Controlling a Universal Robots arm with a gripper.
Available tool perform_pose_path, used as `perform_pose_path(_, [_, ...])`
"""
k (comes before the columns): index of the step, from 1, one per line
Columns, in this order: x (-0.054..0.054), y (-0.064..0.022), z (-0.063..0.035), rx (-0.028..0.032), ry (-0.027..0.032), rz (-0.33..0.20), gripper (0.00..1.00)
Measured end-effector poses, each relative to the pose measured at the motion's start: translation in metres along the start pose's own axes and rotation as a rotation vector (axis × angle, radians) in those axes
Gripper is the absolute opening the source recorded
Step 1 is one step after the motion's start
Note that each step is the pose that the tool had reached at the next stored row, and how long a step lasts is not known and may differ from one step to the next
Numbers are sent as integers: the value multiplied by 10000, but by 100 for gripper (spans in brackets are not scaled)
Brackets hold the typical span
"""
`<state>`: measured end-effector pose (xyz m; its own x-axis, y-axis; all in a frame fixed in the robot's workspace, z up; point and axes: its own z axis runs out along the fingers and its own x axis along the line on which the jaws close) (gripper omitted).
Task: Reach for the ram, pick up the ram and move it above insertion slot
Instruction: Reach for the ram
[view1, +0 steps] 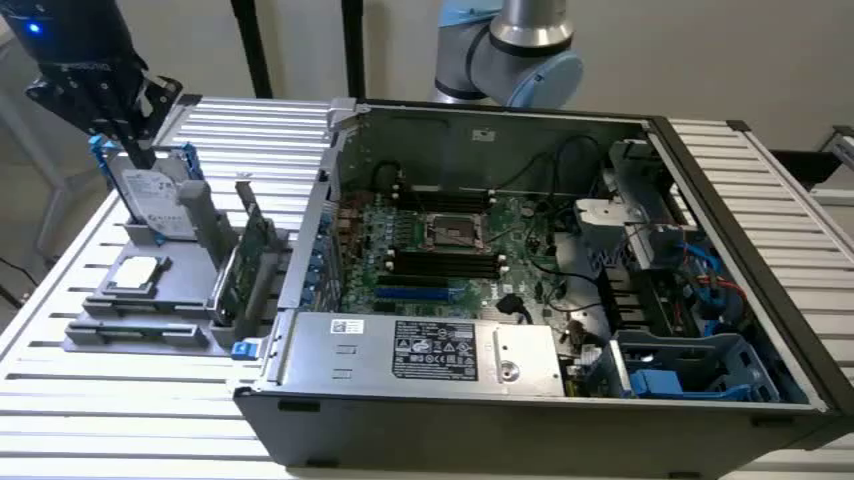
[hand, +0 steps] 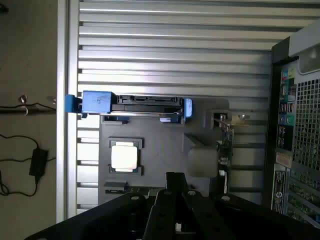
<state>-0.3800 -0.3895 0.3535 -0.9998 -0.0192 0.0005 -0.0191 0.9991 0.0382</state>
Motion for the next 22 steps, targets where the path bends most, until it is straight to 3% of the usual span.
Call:
perform_pose_path(12, [3,-22,0,1,-2,2,11])
perform_pose_path(22, [34,-448,-7,1,-3,1,11])
